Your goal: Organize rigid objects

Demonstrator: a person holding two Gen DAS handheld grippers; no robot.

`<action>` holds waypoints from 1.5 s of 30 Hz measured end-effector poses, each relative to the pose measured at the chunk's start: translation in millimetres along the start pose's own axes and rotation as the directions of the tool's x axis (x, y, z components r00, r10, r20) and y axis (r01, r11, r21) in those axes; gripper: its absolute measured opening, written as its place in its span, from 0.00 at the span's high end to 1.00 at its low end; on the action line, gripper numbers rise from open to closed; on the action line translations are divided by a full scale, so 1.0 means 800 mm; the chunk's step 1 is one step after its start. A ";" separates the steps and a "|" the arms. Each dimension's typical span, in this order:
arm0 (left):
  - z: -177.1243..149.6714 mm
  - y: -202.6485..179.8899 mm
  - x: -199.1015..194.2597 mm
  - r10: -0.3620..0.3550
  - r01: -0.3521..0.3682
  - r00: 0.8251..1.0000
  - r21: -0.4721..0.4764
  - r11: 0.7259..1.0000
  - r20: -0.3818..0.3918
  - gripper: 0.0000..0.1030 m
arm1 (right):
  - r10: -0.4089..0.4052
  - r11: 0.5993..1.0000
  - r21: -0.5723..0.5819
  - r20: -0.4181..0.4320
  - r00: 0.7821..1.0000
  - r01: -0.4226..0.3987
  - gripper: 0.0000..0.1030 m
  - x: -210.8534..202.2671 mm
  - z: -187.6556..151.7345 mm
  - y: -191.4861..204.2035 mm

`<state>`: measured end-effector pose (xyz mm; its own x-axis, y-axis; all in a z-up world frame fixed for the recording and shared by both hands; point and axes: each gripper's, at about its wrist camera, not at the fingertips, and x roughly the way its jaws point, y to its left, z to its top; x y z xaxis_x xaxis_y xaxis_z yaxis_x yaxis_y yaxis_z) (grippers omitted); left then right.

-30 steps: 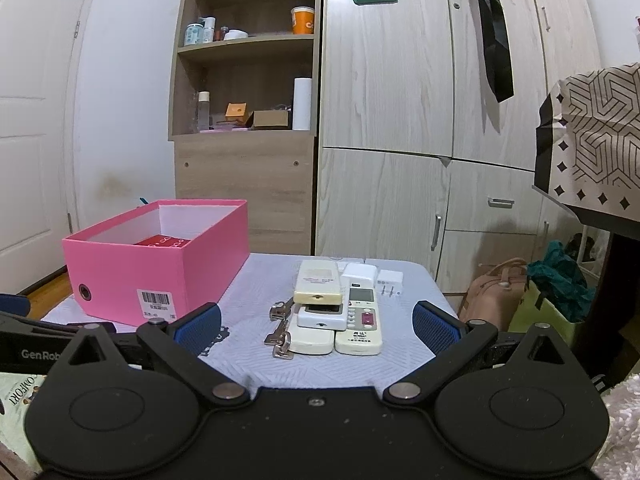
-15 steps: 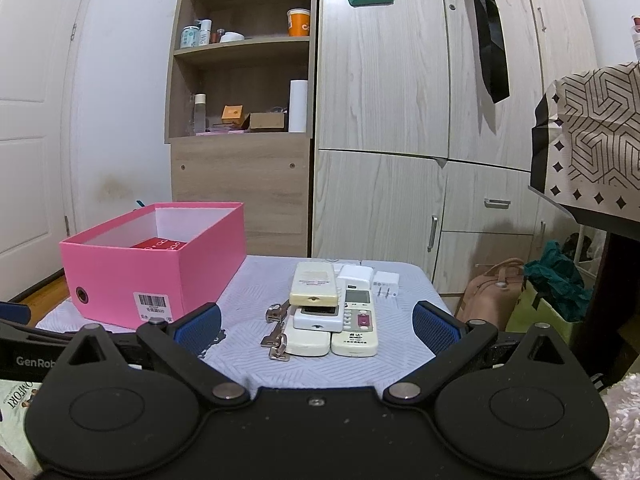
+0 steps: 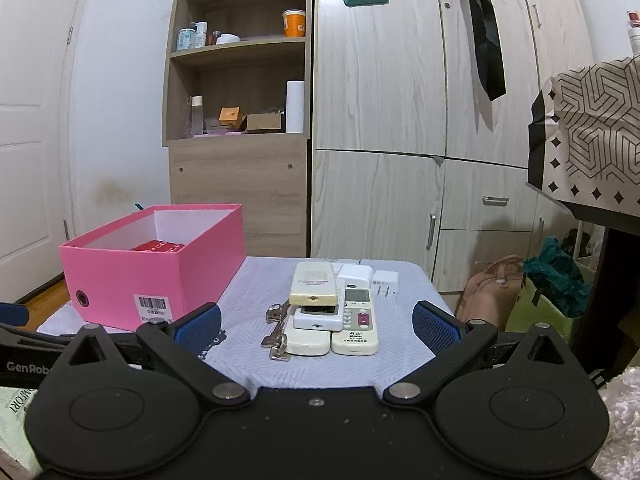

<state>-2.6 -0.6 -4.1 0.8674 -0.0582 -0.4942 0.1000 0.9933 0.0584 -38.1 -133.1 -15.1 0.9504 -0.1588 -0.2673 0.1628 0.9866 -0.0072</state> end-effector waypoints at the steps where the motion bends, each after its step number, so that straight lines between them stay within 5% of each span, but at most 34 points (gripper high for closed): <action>1: 0.000 0.000 0.000 0.001 -0.001 1.000 -0.001 1.000 -0.002 0.00 | 0.001 1.000 0.000 0.000 1.000 -0.001 0.00 0.000 0.000 0.000; 28: 0.007 0.002 -0.011 -0.017 0.016 0.998 -0.007 1.000 -0.059 0.00 | -0.004 0.999 -0.034 0.006 1.000 0.004 0.00 -0.004 0.003 0.002; 37: 0.034 0.000 -0.031 -0.020 0.020 0.992 -0.002 1.000 -0.122 0.00 | 0.098 0.993 -0.074 0.034 0.995 -0.096 0.00 -0.021 0.034 -0.003; 43: 0.075 0.002 -0.052 -0.044 0.055 0.994 0.108 0.993 -0.104 0.00 | 0.274 0.953 -0.133 0.003 0.962 -0.271 0.00 -0.024 0.067 -0.027; 45: 0.091 0.007 -0.063 -0.054 0.064 0.995 0.133 0.989 -0.079 0.00 | 0.277 0.953 -0.128 0.002 0.961 -0.275 0.00 -0.019 0.077 -0.036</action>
<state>-10.3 1.0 84.6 0.8192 -0.1035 -0.5641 0.2192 0.9654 0.1411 -41.1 -161.1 48.6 0.9589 0.1208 -0.2568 -0.1398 0.9885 -0.0570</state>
